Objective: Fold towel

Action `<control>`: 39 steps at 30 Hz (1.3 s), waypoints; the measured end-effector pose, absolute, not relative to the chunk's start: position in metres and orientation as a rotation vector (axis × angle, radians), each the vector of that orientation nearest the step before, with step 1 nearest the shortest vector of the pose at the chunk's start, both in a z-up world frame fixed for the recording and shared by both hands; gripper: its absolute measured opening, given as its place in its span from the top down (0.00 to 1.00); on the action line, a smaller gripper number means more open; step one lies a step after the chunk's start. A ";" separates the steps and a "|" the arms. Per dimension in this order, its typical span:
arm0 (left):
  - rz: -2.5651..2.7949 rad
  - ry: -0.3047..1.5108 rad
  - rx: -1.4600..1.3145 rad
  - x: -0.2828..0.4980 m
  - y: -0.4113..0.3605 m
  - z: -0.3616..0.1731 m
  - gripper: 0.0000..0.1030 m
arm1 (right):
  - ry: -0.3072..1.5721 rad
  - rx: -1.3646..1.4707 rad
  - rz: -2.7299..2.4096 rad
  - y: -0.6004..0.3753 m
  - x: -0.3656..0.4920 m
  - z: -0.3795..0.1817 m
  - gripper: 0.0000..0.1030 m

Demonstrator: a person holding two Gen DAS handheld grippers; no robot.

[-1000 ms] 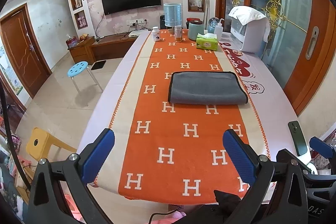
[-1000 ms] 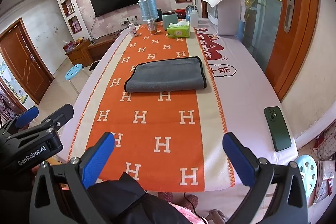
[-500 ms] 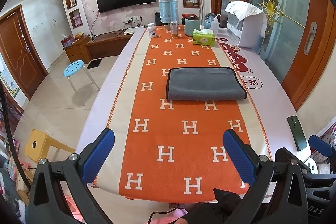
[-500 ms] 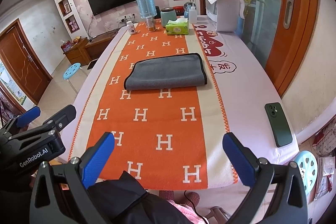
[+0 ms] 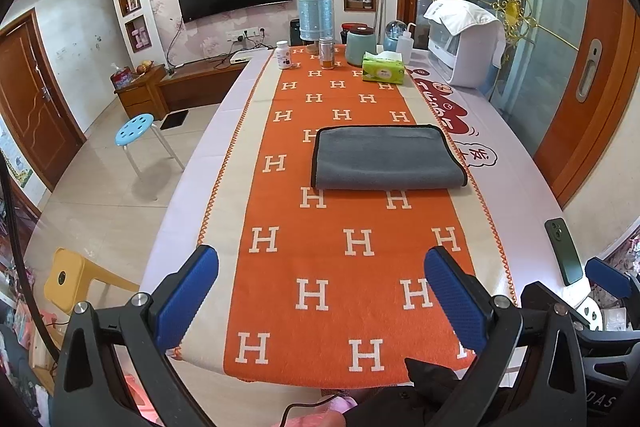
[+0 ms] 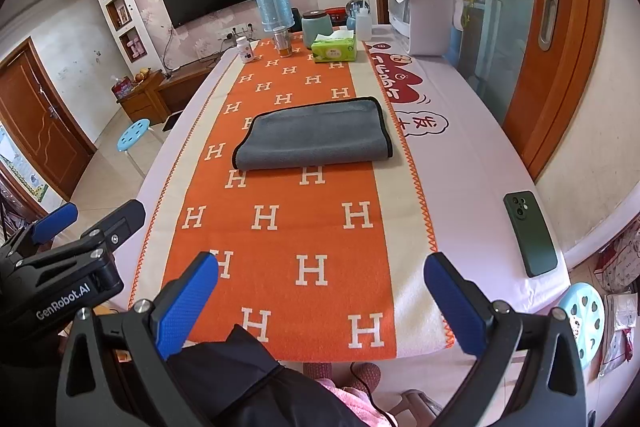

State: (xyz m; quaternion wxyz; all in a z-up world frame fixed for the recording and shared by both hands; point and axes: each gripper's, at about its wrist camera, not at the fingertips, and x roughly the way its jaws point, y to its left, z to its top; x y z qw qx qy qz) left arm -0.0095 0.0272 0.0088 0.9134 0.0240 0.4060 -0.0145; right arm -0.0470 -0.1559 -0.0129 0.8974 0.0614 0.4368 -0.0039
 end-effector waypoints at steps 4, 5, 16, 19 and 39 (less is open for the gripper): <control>-0.027 0.836 0.050 -0.009 0.027 0.009 0.01 | 0.905 0.128 -0.008 -0.156 -0.047 -0.013 0.00; -0.028 0.837 0.051 -0.009 0.026 0.008 0.01 | 0.906 0.127 -0.009 -0.155 -0.047 -0.013 0.00; -0.032 0.840 0.050 -0.007 0.025 0.007 0.01 | 0.911 0.127 -0.010 -0.154 -0.045 -0.014 0.00; -0.035 0.844 0.049 -0.004 0.023 0.005 0.01 | 0.913 0.127 -0.011 -0.154 -0.045 -0.015 0.00; -0.039 0.875 0.041 -0.011 0.029 -0.005 0.01 | 0.938 0.126 -0.009 -0.151 -0.048 -0.021 0.00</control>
